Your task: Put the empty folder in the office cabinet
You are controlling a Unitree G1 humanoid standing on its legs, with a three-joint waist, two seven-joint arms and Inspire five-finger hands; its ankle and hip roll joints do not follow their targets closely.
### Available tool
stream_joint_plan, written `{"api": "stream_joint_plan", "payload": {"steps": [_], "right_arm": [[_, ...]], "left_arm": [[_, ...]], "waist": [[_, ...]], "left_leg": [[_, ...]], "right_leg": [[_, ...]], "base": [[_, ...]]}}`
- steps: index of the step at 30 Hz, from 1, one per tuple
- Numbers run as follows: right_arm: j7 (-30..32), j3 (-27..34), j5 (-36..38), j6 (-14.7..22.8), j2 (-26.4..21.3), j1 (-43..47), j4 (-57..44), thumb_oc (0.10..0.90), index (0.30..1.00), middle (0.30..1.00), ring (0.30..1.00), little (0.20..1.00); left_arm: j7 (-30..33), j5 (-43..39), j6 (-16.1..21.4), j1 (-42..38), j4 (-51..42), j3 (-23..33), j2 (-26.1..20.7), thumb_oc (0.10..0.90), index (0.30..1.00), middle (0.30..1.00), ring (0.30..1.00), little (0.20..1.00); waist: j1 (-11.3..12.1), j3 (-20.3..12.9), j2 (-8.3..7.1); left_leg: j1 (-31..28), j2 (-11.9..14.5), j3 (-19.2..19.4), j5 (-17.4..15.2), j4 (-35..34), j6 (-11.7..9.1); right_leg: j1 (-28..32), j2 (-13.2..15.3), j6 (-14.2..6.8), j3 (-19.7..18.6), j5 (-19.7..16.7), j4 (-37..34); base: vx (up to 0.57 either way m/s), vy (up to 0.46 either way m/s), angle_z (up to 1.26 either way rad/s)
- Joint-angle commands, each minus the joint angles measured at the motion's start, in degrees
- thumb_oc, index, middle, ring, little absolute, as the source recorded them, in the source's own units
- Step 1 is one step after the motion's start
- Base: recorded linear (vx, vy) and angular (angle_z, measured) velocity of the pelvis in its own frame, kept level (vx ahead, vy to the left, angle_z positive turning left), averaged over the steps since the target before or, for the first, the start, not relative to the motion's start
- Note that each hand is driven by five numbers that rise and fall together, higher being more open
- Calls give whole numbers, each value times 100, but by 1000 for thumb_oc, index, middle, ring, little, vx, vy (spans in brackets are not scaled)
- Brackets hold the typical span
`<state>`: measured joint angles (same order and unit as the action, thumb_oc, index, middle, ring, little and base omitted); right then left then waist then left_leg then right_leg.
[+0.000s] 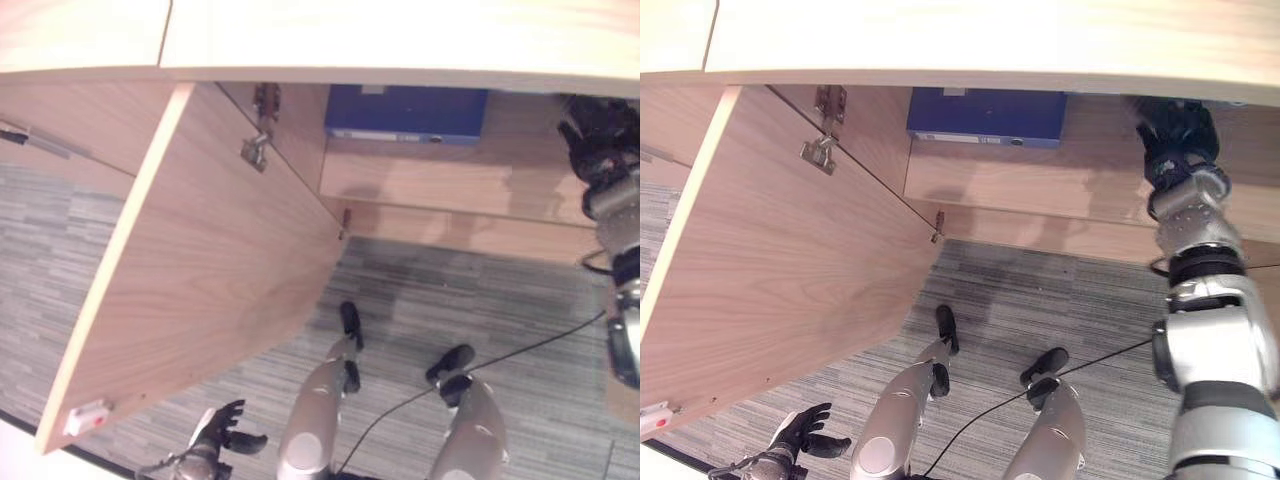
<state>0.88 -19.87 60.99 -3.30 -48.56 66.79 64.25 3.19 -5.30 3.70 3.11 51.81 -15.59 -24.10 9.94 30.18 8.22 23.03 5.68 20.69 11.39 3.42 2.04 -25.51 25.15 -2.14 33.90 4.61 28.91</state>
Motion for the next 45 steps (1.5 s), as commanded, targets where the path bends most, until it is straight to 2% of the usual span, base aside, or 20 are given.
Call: {"api": "stream_joint_plan", "payload": {"steps": [1, 3, 5, 8, 16, 22, 24, 25, 29, 33, 39, 42, 44, 45], "right_arm": [[-572, -278, -913, -35, -454, 779, 124, 800, 900, 900, 900, 900], [-680, -661, -1584, -199, -663, 958, 502, 800, 900, 900, 900, 900], [-732, -791, -1802, -238, -704, 1026, 651, 800, 900, 900, 900, 900], [-843, -1241, -2501, -305, -897, 1282, 805, 800, 900, 900, 900, 900], [-956, -1580, -2874, -321, -901, 1386, 713, 800, 900, 900, 900, 900], [-854, -2030, -3717, -256, -929, 1592, 801, 800, 900, 900, 900, 900], [-853, -2417, -4459, -192, -826, 1639, 696, 800, 900, 900, 900, 900], [-857, -2423, -4470, -196, -826, 1647, 694, 800, 900, 900, 900, 900], [-1313, -2859, -4573, -185, -810, 1373, -352, 800, 900, 900, 900, 900], [-1854, -3334, -4061, -136, -1219, 966, -1896, 800, 900, 900, 900, 900], [-2320, -3996, -4205, -76, -1576, 810, -2574, 800, 900, 900, 900, 900], [-2550, -4264, -4332, -107, -1666, 654, -2960, 800, 900, 900, 900, 900], [-2713, -4393, -4473, -133, -1688, 488, -3077, 800, 900, 900, 900, 900], [-2715, -4385, -4476, -137, -1689, 474, -3084, 800, 900, 900, 900, 900]], "left_arm": [[-92, 183, -76, 253, 440, -109, -664, 800, 900, 900, 900, 900], [-140, 216, -65, 247, 456, -105, -716, 800, 900, 900, 900, 900], [-161, 226, -62, 237, 471, -104, -709, 800, 900, 900, 900, 900], [-173, 277, -65, 232, 546, -68, -740, 800, 900, 900, 900, 900], [-196, 321, -35, 264, 558, -37, -724, 800, 900, 900, 900, 900], [-158, 307, -4, 268, 579, -14, -700, 800, 900, 900, 900, 900], [-92, 296, 30, 235, 603, -11, -650, 800, 900, 900, 900, 900], [-91, 297, 31, 236, 604, -10, -642, 800, 900, 900, 900, 900], [-167, 342, 35, 278, 458, 19, -639, 800, 900, 900, 900, 900], [-265, 498, 76, 429, 263, 106, -660, 800, 900, 900, 900, 900], [-244, 664, 149, 410, 238, 137, -626, 800, 900, 900, 900, 900], [-260, 702, 142, 401, 223, 146, -611, 800, 900, 900, 900, 900], [-317, 720, 128, 411, 216, 149, -604, 800, 900, 900, 900, 900], [-318, 720, 129, 418, 215, 148, -607, 800, 900, 900, 900, 900]], "waist": [[103, -41, -315], [84, -41, -360], [69, -41, -362], [29, -55, -423], [12, -50, -457], [-15, -42, -482], [-12, -41, -497], [-17, -41, -493], [-18, -41, -496], [-43, -40, -512], [-27, -98, -580], [-33, -261, -660], [-43, -497, -723], [-44, -492, -713]], "left_leg": [[-257, 281, -80, -720, 200, -695], [-254, 288, -79, -702, 183, -697], [-260, 287, -82, -693, 167, -697], [-296, 277, -71, -671, 102, -692], [-345, 259, -40, -662, 38, -688], [-359, 242, -23, -631, -39, -686], [-368, 222, -24, -620, -85, -667], [-368, 221, -23, -619, -87, -666], [-384, 203, -17, -619, -116, -659], [-407, 202, -11, -626, -136, -672], [-556, 185, -4, -616, -205, -694], [-706, 210, -5, -579, -297, -731], [-919, 253, -8, -529, -427, -773], [-941, 260, -13, -519, -445, -777]], "right_leg": [[98, -149, -373, -1, -229, -329], [96, -157, -379, 20, -255, -349], [93, -160, -386, 26, -269, -360], [85, -180, -392, 33, -290, -382], [75, -178, -417, 46, -332, -424], [41, -173, -442, 66, -387, -453], [-3, -172, -456, 49, -434, -475], [-5, -171, -457, 48, -436, -474], [-20, -144, -473, 59, -454, -465], [-2, -109, -502, 110, -478, -472], [157, -60, -572, 185, -574, -561], [333, -124, -609, 244, -635, -734], [607, -267, -651, 323, -721, -1030], [640, -287, -652, 338, -735, -1063]], "base": [[0, 0, 0], [0, 0, 0], [0, 0, 0], [0, 0, 0], [0, 0, 0], [0, 0, 0], [-6, 10, -2], [-7, 15, -7], [-3, 9, -4], [-1, 4, -1], [1, 11, 4], [22, -7, 2], [54, -33, -3], [36, -28, -4]]}}
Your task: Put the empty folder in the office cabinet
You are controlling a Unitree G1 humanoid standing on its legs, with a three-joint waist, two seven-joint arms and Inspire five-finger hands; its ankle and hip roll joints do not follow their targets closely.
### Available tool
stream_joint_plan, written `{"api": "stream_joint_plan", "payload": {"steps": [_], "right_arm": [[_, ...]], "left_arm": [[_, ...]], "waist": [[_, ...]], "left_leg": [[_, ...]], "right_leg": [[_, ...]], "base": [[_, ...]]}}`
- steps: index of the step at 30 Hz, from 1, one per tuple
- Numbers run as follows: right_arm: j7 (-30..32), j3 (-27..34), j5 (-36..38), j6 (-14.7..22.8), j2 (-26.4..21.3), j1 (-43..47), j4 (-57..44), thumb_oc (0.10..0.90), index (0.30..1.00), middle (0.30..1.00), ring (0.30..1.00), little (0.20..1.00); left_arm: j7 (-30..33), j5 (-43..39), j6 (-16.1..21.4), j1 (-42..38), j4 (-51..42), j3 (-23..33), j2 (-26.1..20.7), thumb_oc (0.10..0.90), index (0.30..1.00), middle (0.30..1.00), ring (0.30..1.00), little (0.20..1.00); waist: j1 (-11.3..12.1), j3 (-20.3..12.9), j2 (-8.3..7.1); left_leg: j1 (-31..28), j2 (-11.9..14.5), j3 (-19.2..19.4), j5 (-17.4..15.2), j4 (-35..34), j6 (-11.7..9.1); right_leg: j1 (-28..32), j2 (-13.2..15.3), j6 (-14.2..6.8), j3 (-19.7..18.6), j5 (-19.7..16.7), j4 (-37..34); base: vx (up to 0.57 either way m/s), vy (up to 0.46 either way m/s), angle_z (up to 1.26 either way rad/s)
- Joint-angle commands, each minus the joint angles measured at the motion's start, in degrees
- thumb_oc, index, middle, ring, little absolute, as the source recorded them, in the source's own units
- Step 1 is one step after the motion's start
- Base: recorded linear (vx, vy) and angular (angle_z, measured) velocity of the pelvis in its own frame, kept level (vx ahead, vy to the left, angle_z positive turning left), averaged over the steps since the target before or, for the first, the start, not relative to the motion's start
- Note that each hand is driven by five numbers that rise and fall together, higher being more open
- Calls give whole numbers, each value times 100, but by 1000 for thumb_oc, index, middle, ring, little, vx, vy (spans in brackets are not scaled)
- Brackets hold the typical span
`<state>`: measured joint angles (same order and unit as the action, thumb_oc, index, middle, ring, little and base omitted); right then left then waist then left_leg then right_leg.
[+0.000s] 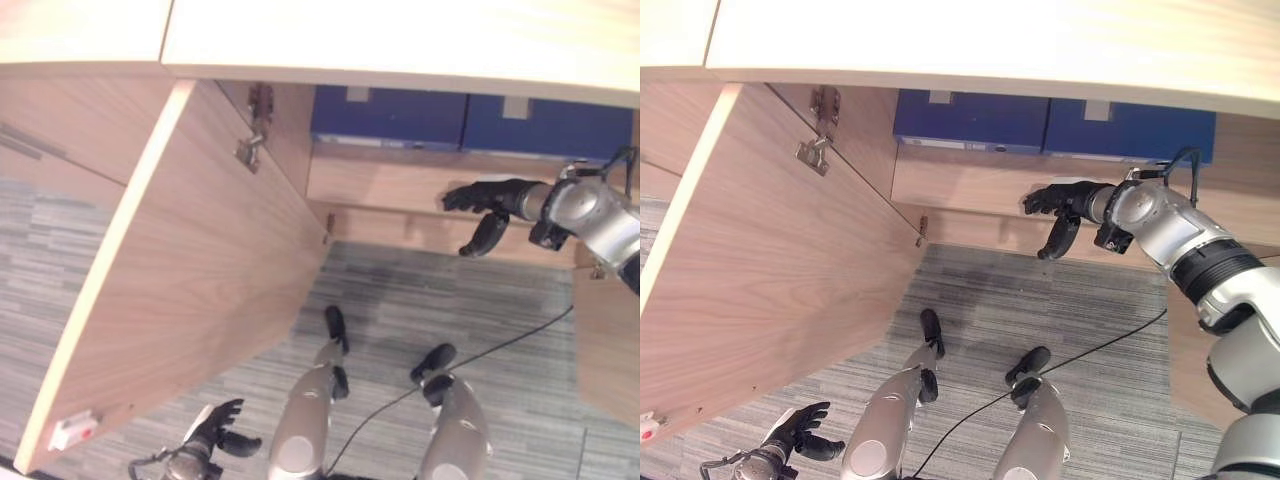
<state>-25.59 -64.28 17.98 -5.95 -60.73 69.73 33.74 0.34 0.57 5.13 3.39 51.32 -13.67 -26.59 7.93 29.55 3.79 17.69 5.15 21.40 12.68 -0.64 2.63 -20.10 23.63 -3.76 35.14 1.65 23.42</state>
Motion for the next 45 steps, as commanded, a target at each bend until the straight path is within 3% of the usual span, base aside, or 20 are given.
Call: {"api": "stream_joint_plan", "payload": {"steps": [1, 6, 13, 16, 17, 18, 19, 20, 22, 25, 29, 34, 37, 41, 42, 45], "right_arm": [[-112, 44, -259, 142, -453, 61, -35, 800, 900, 900, 900, 900], [-209, -54, -907, 233, -554, -70, -87, 800, 900, 900, 900, 900], [-4, 645, -764, 306, -504, -746, -21, 800, 900, 900, 900, 900], [187, 1146, -980, 344, -462, -1256, 146, 800, 900, 900, 900, 900], [293, 1613, -1168, 305, -366, -1725, 229, 800, 900, 900, 900, 900], [310, 1745, -1166, 293, -292, -1832, 207, 800, 900, 900, 900, 900], [432, 2085, -1098, 313, -23, -2202, 385, 800, 900, 900, 900, 900], [436, 2121, -1106, 320, -18, -2244, 383, 800, 900, 900, 900, 900], [494, 2618, -1067, 245, 168, -2816, 425, 800, 900, 900, 900, 900], [535, 3376, -944, 198, 418, -3676, 149, 800, 900, 900, 900, 900], [454, 3510, -909, 178, 716, -4078, -129, 800, 900, 900, 900, 900], [450, 3766, -861, 151, 947, -4625, -710, 800, 900, 900, 900, 900], [611, 4072, -441, 148, 1409, -5187, -939, 800, 900, 900, 900, 900], [744, 4479, -233, 202, 1591, -5794, -1142, 800, 900, 900, 900, 900], [840, 4881, -66, 285, 1629, -6300, -1294, 800, 900, 900, 900, 900], [893, 5275, 27, 330, 1640, -6770, -1465, 800, 900, 900, 900, 900]], "left_arm": [[-60, 134, -20, 372, 268, -47, -335, 800, 900, 900, 900, 900], [-107, 68, -53, 303, 404, 40, -212, 800, 900, 900, 900, 900], [-105, 241, -128, 150, 1020, 58, 84, 800, 900, 900, 900, 900], [-63, 219, -174, 80, 1178, 156, 209, 800, 900, 900, 900, 900], [-38, 151, -198, 57, 1248, 245, 302, 800, 900, 900, 900, 900], [-47, 120, -191, 102, 1238, 281, 356, 800, 900, 900, 900, 900], [-75, 35, -168, 173, 1226, 231, 512, 800, 900, 900, 900, 900], [-74, 33, -166, 177, 1227, 218, 494, 800, 900, 900, 900, 900], [-134, -29, -220, 195, 1219, 145, 647, 800, 900, 900, 900, 900], [-169, 178, -297, 198, 1417, 182, 821, 800, 900, 900, 900, 900], [-143, 179, -314, 210, 1583, 347, 870, 800, 900, 900, 900, 900], [-76, 193, -341, 200, 1771, 580, 863, 800, 900, 900, 900, 900], [-3, -89, -375, 240, 1797, 923, 906, 800, 900, 900, 900, 900], [-11, -371, -464, 401, 2005, 1363, 1015, 800, 900, 900, 900, 900], [-17, -426, -545, 484, 2298, 1612, 1123, 800, 900, 900, 900, 900], [-25, -467, -604, 521, 2506, 1801, 1172, 800, 900, 900, 900, 900]], "waist": [[142, -534, -303], [58, -894, -393], [-123, -1379, -540], [-218, -1581, -606], [-282, -1706, -664], [-288, -1753, -680], [-218, -1812, -747], [-202, -1811, -758], [-239, -1996, -731], [-471, -2369, -665], [-531, -2518, -651], [-607, -2553, -686], [-576, -2531, -709], [-573, -2642, -751], [-609, -2724, -775], [-663, -2795, -798]], "left_leg": [[-508, 333, -79, -615, -117, -866], [-886, 375, -78, -514, -337, -909], [-1179, 523, 26, -398, -420, -1030], [-1316, 576, 88, -434, -416, -1051], [-1481, 614, 119, -485, -391, -1064], [-1541, 582, -20, -580, -286, -1045], [-1615, 436, -562, -959, 73, -1008], [-1616, 439, -563, -978, 95, -1006], [-1788, 316, -818, -1160, -117, -941], [-1915, 78, -661, -1164, -436, -824], [-1923, -58, -566, -1265, -436, -728], [-1985, -61, -578, -1291, -436, -675], [-1998, 57, -582, -1185, -436, -727], [-2034, 144, -552, -1140, -436, -800], [-2029, 192, -531, -1125, -436, -838], [-2030, 218, -496, -1143, -436, -853]], "right_leg": [[238, -216, -508, 241, -457, -643], [668, -526, -513, 245, -518, -1047], [1138, -940, -453, 184, -505, -1640], [1322, -1039, -429, 171, -447, -1765], [1477, -1085, -386, 65, -384, -1843], [1522, -1132, -369, -69, -345, -1888], [1640, -1213, -341, -350, -294, -2005], [1652, -1215, -343, -351, -295, -2011], [1723, -1266, -381, -427, -314, -2107], [1729, -1214, -530, -607, -571, -2310], [1692, -1129, -612, -711, -725, -2413], [1719, -1183, -592, -1072, -605, -2305], [1766, -1366, -456, -1300, -454, -2319], [1904, -1527, -393, -1276, -360, -2480], [1946, -1633, -374, -1287, -326, -2591], [1944, -1699, -377, -1306, -337, -2686]], "base": [[56, -22, -3], [36, -22, -5], [-2, -41, -7], [26, -13, -23], [80, 33, -26], [90, 96, -24], [61, 77, -39], [48, 87, -86], [53, 153, -125], [26, 201, -20], [-45, 95, -26], [5, -10, -21], [-1, -93, -2], [57, -104, 0], [60, -89, 1], [35, -45, -5]]}}
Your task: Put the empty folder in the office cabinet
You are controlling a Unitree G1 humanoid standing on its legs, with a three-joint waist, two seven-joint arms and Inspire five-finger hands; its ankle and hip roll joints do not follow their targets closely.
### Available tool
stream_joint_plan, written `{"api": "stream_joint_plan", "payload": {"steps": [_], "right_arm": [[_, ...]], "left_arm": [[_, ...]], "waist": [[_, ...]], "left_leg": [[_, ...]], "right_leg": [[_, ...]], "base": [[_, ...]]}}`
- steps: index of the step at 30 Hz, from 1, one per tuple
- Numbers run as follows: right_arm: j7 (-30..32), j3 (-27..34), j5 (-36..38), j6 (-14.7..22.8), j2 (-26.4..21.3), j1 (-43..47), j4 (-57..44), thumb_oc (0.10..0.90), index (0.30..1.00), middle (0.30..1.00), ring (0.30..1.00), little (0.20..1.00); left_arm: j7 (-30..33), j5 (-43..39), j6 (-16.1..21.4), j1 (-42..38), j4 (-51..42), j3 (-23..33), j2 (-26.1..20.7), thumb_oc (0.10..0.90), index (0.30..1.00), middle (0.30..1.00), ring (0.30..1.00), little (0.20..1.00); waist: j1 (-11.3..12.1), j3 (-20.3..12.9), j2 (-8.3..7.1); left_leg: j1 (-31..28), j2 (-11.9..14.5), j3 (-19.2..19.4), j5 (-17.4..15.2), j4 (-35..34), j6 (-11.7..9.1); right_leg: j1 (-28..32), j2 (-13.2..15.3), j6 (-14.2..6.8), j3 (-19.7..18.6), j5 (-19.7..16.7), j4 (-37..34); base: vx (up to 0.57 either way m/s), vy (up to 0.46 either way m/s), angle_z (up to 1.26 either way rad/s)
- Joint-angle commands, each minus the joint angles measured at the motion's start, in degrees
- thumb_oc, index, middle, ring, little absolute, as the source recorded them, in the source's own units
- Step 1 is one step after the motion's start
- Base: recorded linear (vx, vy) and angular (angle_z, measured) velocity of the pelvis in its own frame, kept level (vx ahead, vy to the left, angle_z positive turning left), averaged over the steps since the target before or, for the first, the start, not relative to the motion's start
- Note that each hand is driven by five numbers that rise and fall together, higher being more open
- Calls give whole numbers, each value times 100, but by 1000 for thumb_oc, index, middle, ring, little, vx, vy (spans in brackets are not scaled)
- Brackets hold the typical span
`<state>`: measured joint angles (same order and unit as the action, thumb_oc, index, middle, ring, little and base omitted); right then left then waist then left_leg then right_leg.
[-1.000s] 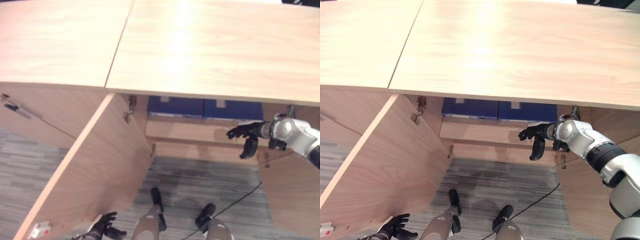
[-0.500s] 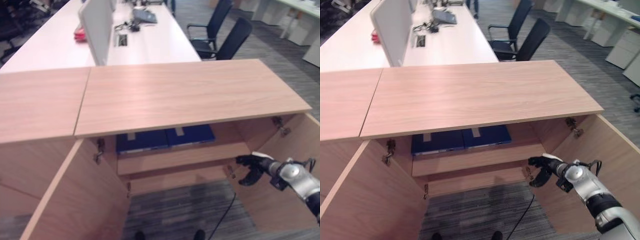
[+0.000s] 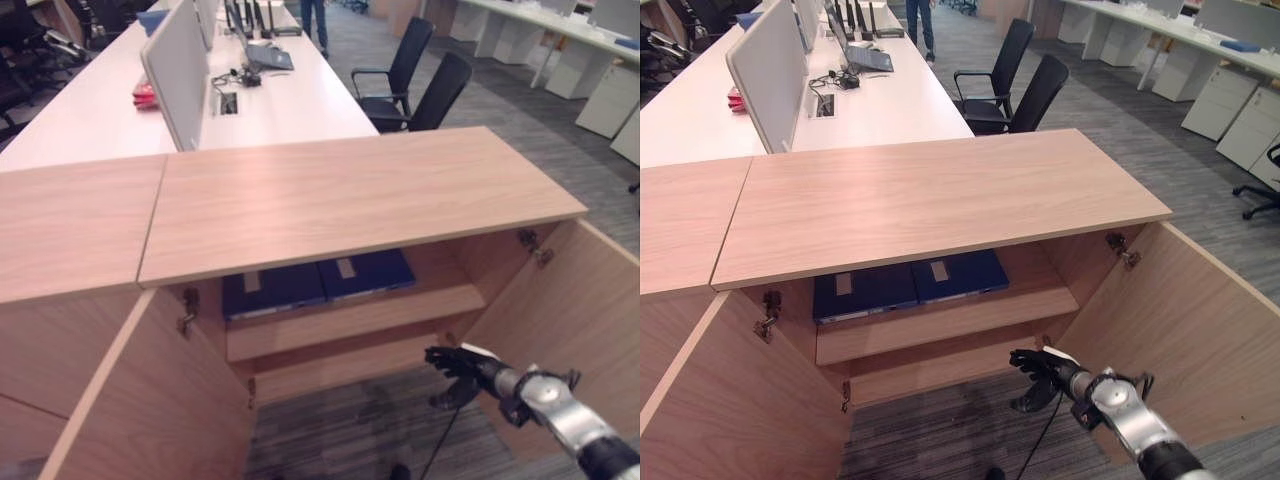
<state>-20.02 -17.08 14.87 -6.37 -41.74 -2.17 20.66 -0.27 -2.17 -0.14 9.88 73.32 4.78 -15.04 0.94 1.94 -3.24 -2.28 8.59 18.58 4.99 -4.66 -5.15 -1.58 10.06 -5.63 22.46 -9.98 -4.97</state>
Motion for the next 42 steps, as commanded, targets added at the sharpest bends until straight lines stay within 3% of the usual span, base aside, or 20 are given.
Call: {"api": "stream_joint_plan", "payload": {"steps": [1, 6, 14, 15, 20, 25, 26, 27, 33, 36, 38, 39, 42], "right_arm": [[453, 778, 405, 421, -160, 199, -146, 800, 900, 900, 900, 900], [943, 1853, 484, 497, 364, -642, -47, 800, 900, 900, 900, 900], [1475, 2379, 565, 577, 588, -641, 318, 800, 900, 900, 900, 900], [1682, 2528, 534, 590, 620, -529, 573, 800, 900, 900, 900, 900], [1864, 2692, 465, 577, 624, -339, 753, 800, 900, 900, 900, 900], [2010, 3103, 273, 547, 460, -436, 927, 800, 900, 900, 900, 900], [2024, 3138, 227, 553, 408, -412, 971, 800, 900, 900, 900, 900], [2099, 3215, 242, 575, 279, -303, 1119, 800, 900, 900, 900, 900], [2231, 3350, 247, 615, -14, 35, 1315, 800, 900, 900, 900, 900], [2319, 3343, 322, 674, -189, 275, 1409, 800, 900, 900, 900, 900], [2318, 3335, 325, 682, -194, 290, 1424, 800, 900, 900, 900, 900], [2325, 3321, 346, 694, -319, 276, 1276, 800, 900, 900, 900, 900], [2361, 3352, 416, 741, -451, 309, 1411, 800, 900, 900, 900, 900]], "left_arm": [[45, -260, -99, -129, 417, 86, 40, 800, 900, 900, 900, 900], [192, -503, -146, -193, 564, 542, -12, 800, 900, 900, 900, 900], [355, -640, -45, -402, 322, 482, -120, 800, 900, 900, 900, 900], [403, -740, 29, -516, 119, 310, -75, 800, 900, 900, 900, 900], [445, -650, 80, -649, 21, 20, 6, 800, 900, 900, 900, 900], [311, -115, 50, -717, 93, -428, 22, 800, 900, 900, 900, 900], [291, -61, 43, -726, 120, -471, 17, 800, 900, 900, 900, 900], [260, 31, 17, -694, 242, -496, -22, 800, 900, 900, 900, 900], [176, 188, -41, -699, 335, -440, -154, 800, 900, 900, 900, 900], [204, 148, -29, -741, 343, -394, -194, 800, 900, 900, 900, 900], [203, 147, -28, -745, 345, -390, -192, 800, 900, 900, 900, 900], [204, 173, -25, -792, 365, -336, -245, 800, 900, 900, 900, 900], [235, 160, -10, -814, 378, -299, -300, 800, 900, 900, 900, 900]], "waist": [[-5, -78, -100], [-340, -214, -59], [-669, -230, -20], [-796, -185, 2], [-894, -22, 13], [-1073, 204, -8], [-1060, 275, 7], [-998, 333, 18], [-969, 382, -54], [-873, 388, -89], [-871, 392, -89], [-933, 406, -221], [-886, 355, -339]], "left_leg": [[-56, -115, -164, -397, -34, -75], [-236, -140, 203, -569, -34, -16], [-435, -241, 752, -749, -34, 96], [-466, -369, 901, -858, -34, 196], [-429, -653, 941, -980, -34, 397], [-431, -919, 862, -1063, -34, 541], [-445, -940, 866, -1076, -34, 559], [-531, -978, 982, -1131, -34, 548], [-569, -924, 1166, -1102, -34, 493], [-640, -846, 1322, -1104, -34, 426], [-641, -847, 1328, -1102, -34, 424], [-729, -792, 1317, -1168, -34, 359], [-876, -720, 1310, -1220, -34, 232]], "right_leg": [[98, -361, -201, -60, 804, 105], [17, -431, -274, -363, 671, 4], [-207, -422, -410, -757, 393, -3], [-348, -350, -557, -904, 225, 9], [-591, -88, -797, -1020, -128, 72], [-731, 378, -910, -786, -288, 401], [-766, 499, -913, -580, -286, 546], [-730, 866, -905, 156, -382, 737], [-773, 1197, -937, 742, -976, 332], [-753, 1278, -937, 1013, -1006, 50], [-755, 1277, -937, 1007, -1009, 50], [-885, 1015, -937, 432, -853, 10], [-823, 936, -937, 429, -764, -2]], "base": [[50, -15, -11], [49, 31, -43], [-14, 75, -59], [-78, 145, -76], [-129, 192, -48], [-124, 152, -21], [-172, 157, -3], [-115, 104, -3], [-34, -45, -25], [19, -111, -12], [80, -115, -23], [143, -176, -28], [243, -249, 9]]}}
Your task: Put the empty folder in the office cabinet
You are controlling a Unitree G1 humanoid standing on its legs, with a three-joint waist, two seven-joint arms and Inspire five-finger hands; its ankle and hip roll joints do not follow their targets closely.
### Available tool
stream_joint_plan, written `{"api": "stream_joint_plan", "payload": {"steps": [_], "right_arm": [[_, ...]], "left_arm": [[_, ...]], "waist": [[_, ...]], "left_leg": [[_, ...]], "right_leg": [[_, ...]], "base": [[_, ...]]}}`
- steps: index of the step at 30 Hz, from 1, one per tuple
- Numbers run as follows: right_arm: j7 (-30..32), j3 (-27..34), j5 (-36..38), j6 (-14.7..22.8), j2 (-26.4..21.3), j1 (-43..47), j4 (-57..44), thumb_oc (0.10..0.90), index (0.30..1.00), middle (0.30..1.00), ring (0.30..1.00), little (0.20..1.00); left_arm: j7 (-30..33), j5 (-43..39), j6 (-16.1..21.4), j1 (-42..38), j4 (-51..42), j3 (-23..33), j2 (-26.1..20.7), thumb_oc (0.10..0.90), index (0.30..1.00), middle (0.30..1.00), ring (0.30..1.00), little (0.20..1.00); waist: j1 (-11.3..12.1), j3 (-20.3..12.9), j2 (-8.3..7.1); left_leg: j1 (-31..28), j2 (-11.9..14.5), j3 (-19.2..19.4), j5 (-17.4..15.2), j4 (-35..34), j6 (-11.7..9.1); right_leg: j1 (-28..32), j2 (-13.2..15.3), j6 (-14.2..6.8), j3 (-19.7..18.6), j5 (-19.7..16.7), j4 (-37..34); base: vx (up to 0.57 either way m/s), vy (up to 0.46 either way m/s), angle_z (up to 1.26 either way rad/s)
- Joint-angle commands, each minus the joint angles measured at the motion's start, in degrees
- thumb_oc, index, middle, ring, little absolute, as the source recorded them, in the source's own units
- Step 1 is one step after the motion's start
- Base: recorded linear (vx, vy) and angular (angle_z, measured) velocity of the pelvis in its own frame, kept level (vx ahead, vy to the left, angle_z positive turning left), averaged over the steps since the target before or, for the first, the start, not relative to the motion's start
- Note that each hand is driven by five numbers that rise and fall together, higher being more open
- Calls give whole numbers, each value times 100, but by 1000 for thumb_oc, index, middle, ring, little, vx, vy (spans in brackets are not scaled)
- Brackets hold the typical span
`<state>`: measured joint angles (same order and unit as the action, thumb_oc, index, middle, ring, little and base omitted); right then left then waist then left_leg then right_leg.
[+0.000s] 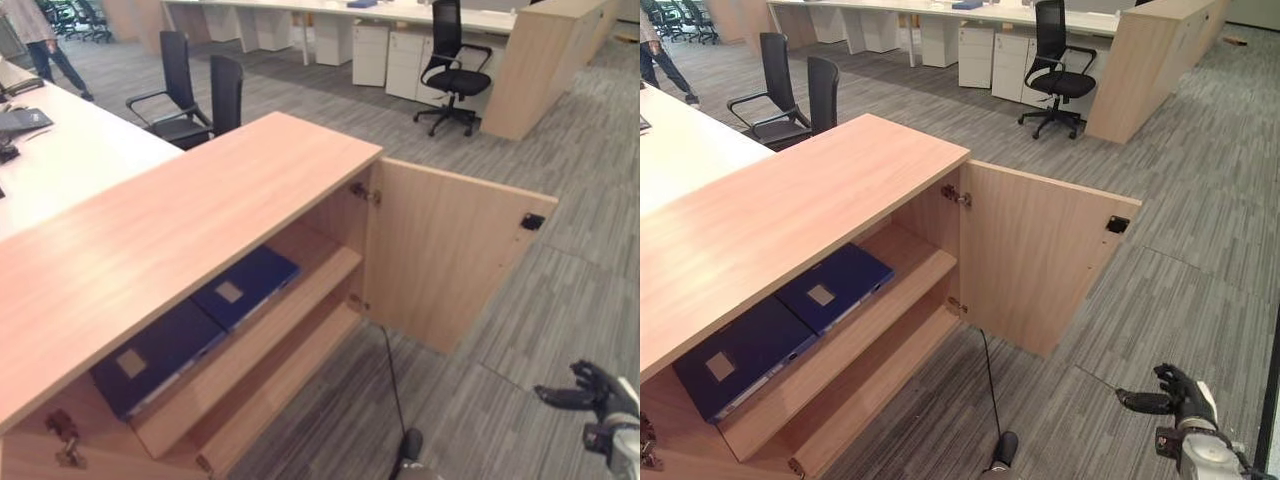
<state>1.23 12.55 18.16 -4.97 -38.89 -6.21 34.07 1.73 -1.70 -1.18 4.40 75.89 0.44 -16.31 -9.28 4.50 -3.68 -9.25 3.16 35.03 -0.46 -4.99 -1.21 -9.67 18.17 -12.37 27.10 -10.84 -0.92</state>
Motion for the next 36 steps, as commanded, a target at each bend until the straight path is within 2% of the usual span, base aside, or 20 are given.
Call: {"api": "stream_joint_plan", "payload": {"steps": [1, 3, 4, 5, 6, 7, 8, 9, 11, 12, 13, 15, 16, 20, 23, 24, 28, 32, 34, 36], "right_arm": [[233, 386, 92, 609, -742, 720, 83, 800, 900, 900, 900, 900], [246, 427, 152, 630, -827, 741, 131, 800, 900, 900, 900, 900], [271, 444, 182, 656, -937, 793, 202, 800, 900, 900, 900, 900], [304, 471, 230, 714, -1117, 873, 263, 800, 900, 900, 900, 900], [303, 470, 231, 715, -1120, 874, 264, 800, 900, 900, 900, 900], [325, 485, 326, 783, -1237, 955, 262, 800, 900, 900, 900, 900], [327, 449, 379, 854, -1468, 1121, 399, 800, 900, 900, 900, 900], [302, 439, 419, 873, -1576, 1144, 395, 800, 900, 900, 900, 900], [296, 444, 447, 909, -1753, 1219, 375, 800, 900, 900, 900, 900], [282, 452, 479, 947, -1906, 1300, 423, 800, 900, 900, 900, 900], [276, 436, 487, 956, -1923, 1320, 443, 800, 900, 900, 900, 900], [299, 439, 513, 1016, -2263, 1549, 563, 800, 900, 900, 900, 900], [299, 431, 514, 1016, -2267, 1559, 567, 800, 900, 900, 900, 900], [274, 341, 537, 1054, -2635, 1898, 682, 800, 900, 900, 900, 900], [193, 266, 609, 1067, -2870, 2089, 795, 800, 900, 900, 900, 900], [95, 104, 693, 1062, -3089, 2370, 1047, 800, 900, 900, 900, 900], [-92, -415, 796, 1043, -3358, 3001, 1531, 800, 900, 900, 900, 900], [-528, -1463, 743, 943, -3363, 3861, 1706, 800, 900, 900, 900, 900], [-647, -1668, 765, 928, -3318, 3966, 1668, 800, 900, 900, 900, 900], [-1045, -2061, 640, 838, -3285, 3883, 1412, 800, 900, 900, 900, 900]], "left_arm": [[35, 113, 93, -268, 121, 134, -171, 800, 900, 900, 900, 900], [32, 51, 95, -277, 78, 143, -184, 800, 900, 900, 900, 900], [43, -11, 99, -301, 62, 135, -187, 800, 900, 900, 900, 900], [28, -114, 100, -341, -1, 59, -174, 800, 900, 900, 900, 900], [28, -114, 100, -341, -2, 59, -172, 800, 900, 900, 900, 900], [-1, -177, 115, -379, -82, -58, -152, 800, 900, 900, 900, 900], [-50, -136, 148, -439, -134, -276, -149, 800, 900, 900, 900, 900], [-55, -85, 151, -504, -130, -380, -168, 800, 900, 900, 900, 900], [-42, -65, 157, -572, -146, -474, -200, 800, 900, 900, 900, 900], [-20, -57, 173, -582, -149, -522, -227, 800, 900, 900, 900, 900], [-19, -58, 175, -583, -147, -519, -216, 800, 900, 900, 900, 900], [18, -75, 182, -578, -94, -574, -233, 800, 900, 900, 900, 900], [18, -75, 182, -579, -93, -570, -229, 800, 900, 900, 900, 900], [31, -38, 165, -501, 22, -593, -233, 800, 900, 900, 900, 900], [-6, -31, 163, -442, 1, -664, -248, 800, 900, 900, 900, 900], [-32, -24, 169, -425, -16, -771, -269, 800, 900, 900, 900, 900], [-82, -54, 187, -455, -45, -916, -293, 800, 900, 900, 900, 900], [-139, -53, 180, -496, -88, -1075, -326, 800, 900, 900, 900, 900], [-167, -46, 170, -464, -113, -1065, -320, 800, 900, 900, 900, 900], [-270, 10, 145, -346, -150, -1079, -321, 800, 900, 900, 900, 900]], "waist": [[137, 109, -290], [146, 77, -305], [154, 31, -276], [123, -47, -181], [121, -49, -176], [110, -116, -128], [87, -211, -45], [65, -227, 13], [43, -247, 70], [39, -282, 95], [29, -281, 115], [-14, -304, 144], [-18, -304, 148], [-72, -332, 181], [-103, -343, 228], [-89, -361, 251], [-76, -391, 313], [-28, -435, 377], [-35, -448, 399], [22, -466, 392]], "left_leg": [[-189, -171, -336, -671, -1, -169], [-286, 23, -381, -642, -1, -299], [-341, 191, -385, -603, -1, -415], [-322, 491, -410, -474, 10, -593], [-319, 497, -412, -472, 10, -596], [-261, 776, -414, -315, 36, -750], [-187, 1051, -344, -77, 49, -935], [-168, 1201, -323, 189, 56, -1053], [-108, 1390, -330, 592, 119, -1204], [-116, 1519, -314, 937, 180, -1300], [-118, 1541, -323, 968, 161, -1316], [-63, 1763, -201, 1719, 310, -1379], [-64, 1765, -201, 1728, 302, -1379], [-64, 1849, -4, 2382, 335, -1379], [-40, 1891, 118, 2694, 333, -1379], [1, 1890, 170, 2895, 325, -1379], [32, 1878, 188, 3046, 326, -1379], [83, 1893, 201, 3046, 468, -1379], [94, 1902, 194, 3046, 491, -1379], [106, 1908, 193, 3046, 549, -1379]], "right_leg": [[-2, 118, -263, -34, -675, -407], [77, -16, -236, -81, -535, -381], [138, -131, -177, -79, -330, -370], [208, -373, -45, -53, -62, -344], [207, -377, -43, -49, -59, -343], [212, -582, 71, -41, 190, -276], [226, -736, 188, 86, 411, -231], [229, -837, 275, 128, 521, -188], [268, -1004, 399, 185, 667, -191], [319, -1121, 476, 218, 766, -207], [324, -1146, 495, 230, 779, -214], [387, -1315, 644, 299, 913, -287], [386, -1319, 648, 300, 914, -290], [415, -1392, 716, 361, 942, -381], [408, -1417, 758, 396, 993, -390], [394, -1419, 765, 424, 997, -398], [380, -1399, 763, 473, 988, -406], [419, -1410, 772, 486, 1001, -408], [435, -1424, 784, 489, 1020, -408], [490, -1473, 812, 491, 1068, -408]], "base": [[184, -189, 4], [269, -259, -11], [389, -442, -2], [281, -347, 0], [290, -445, 3], [246, -432, 0], [331, -558, 14], [252, -411, 28], [204, -298, 27], [175, -242, 13], [221, -309, 19], [169, -266, 23], [107, -160, 20], [92, -118, 5], [60, -87, 2], [28, -50, 4], [23, -8, 2], [19, 16, 5], [8, 0, 4], [16, 1, 9]]}}
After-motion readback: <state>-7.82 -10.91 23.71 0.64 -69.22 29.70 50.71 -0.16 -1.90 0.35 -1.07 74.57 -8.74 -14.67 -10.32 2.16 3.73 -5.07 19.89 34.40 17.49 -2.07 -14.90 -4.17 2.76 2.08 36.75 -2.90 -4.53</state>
